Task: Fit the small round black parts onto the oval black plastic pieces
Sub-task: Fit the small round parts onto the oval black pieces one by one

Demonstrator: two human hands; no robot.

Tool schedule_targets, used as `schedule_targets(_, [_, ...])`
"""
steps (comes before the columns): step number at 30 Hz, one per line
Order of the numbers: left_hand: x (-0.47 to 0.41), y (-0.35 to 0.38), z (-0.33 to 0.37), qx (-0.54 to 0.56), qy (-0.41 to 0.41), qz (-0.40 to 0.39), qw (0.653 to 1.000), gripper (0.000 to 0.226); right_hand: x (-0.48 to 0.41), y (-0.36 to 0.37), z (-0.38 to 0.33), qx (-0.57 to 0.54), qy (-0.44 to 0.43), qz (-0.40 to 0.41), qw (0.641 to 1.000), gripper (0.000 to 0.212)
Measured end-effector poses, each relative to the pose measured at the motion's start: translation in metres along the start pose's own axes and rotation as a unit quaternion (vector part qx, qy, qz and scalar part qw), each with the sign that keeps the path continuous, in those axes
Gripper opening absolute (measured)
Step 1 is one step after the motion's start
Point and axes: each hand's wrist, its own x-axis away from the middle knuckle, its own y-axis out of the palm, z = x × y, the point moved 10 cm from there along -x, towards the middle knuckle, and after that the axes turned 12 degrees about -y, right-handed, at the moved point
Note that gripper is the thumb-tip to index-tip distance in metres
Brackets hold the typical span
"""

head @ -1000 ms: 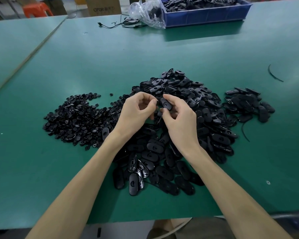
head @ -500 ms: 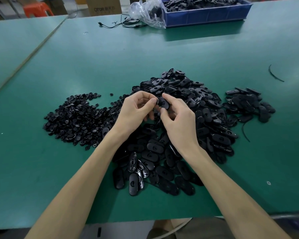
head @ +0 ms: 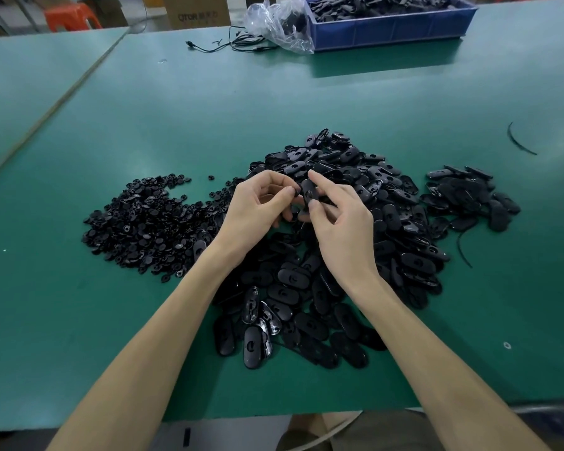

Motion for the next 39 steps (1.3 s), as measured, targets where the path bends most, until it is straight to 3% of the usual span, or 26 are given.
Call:
schedule_targets(16, [0.003,0.005,0.004,0.017,0.010,-0.043,0.999,0.008,0.000,-0.011,0.010,-0.100,0.027,0.067,0.992,0.007])
schedule_targets(28, [0.001,-0.004,-0.004,0.141,-0.038,-0.038,0.989,0.006,0.002,-0.017,0.011,-0.114,0.038,0.095,0.988,0.008])
schedule_targets(39, [0.004,-0.006,0.005,0.082,0.010,-0.007,0.997,0.006,0.001,-0.017,0.013,-0.140,0.045,0.104,0.984,0.010])
